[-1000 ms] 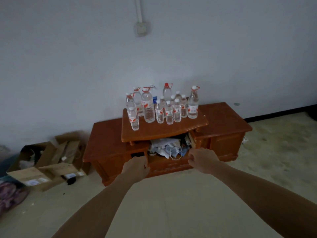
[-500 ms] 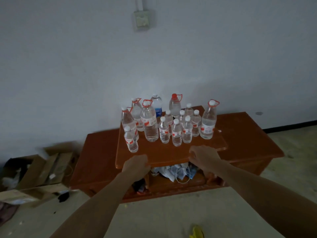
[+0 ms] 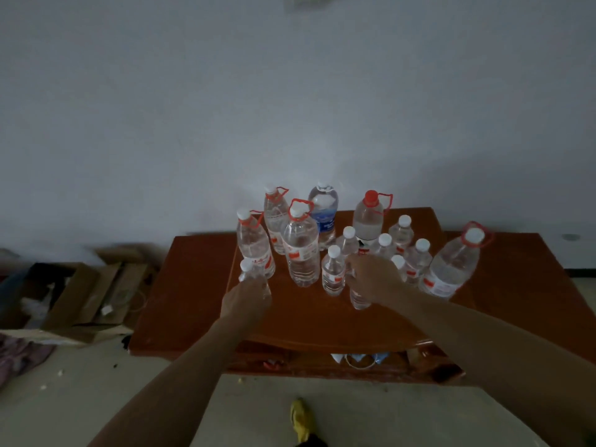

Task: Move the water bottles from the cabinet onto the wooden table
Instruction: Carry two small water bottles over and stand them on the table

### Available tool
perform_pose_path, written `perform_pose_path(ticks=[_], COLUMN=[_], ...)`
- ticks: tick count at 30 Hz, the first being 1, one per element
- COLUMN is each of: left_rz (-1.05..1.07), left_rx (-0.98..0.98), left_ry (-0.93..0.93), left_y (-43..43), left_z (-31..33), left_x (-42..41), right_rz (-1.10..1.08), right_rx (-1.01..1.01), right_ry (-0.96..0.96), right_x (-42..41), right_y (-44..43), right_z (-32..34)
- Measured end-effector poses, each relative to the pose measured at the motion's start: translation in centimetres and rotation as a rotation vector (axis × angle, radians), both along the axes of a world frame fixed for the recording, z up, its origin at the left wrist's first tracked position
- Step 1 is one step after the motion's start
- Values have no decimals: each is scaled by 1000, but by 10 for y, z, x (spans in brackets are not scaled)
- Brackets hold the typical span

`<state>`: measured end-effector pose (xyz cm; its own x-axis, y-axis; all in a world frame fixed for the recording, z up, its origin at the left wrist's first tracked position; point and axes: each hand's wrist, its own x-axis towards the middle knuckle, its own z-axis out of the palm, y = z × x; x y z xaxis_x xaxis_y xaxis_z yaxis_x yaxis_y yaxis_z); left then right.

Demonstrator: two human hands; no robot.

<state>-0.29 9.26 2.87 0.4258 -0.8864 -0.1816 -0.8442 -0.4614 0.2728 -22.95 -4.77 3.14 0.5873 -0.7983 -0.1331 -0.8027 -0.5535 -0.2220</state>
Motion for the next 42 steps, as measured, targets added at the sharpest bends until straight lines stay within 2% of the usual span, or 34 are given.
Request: perform_pose_path(ticks=[4, 8, 13, 18, 23, 30, 36, 42], left_rz=[44, 37, -40, -57, -47, 120, 390, 721], left_rx=[23, 70, 180, 192, 148, 119, 48, -18], left_ry=[-79, -97, -35, -61, -35, 36, 110, 53], left_y=[-27, -54, -76, -80, -64, 0, 94, 218], left_z=[-20, -45, -75, -87, -90, -82, -58, -25], left_x=[44, 83, 107, 110, 105, 95, 61, 19], right_rz=[-100, -224, -253, -256, -70, 176, 541, 913], right_rx=[-22, -10, 59, 60, 44, 10, -39, -45], right_ry=[-10, 133, 253, 242, 187, 105, -39, -76], right_x=[46, 82, 104, 105, 97, 91, 122, 173], right_y=[-25, -47, -69, -69, -49, -37, 1, 89], right_z=[-19, -37, -57, -74, -84, -64, -54, -40])
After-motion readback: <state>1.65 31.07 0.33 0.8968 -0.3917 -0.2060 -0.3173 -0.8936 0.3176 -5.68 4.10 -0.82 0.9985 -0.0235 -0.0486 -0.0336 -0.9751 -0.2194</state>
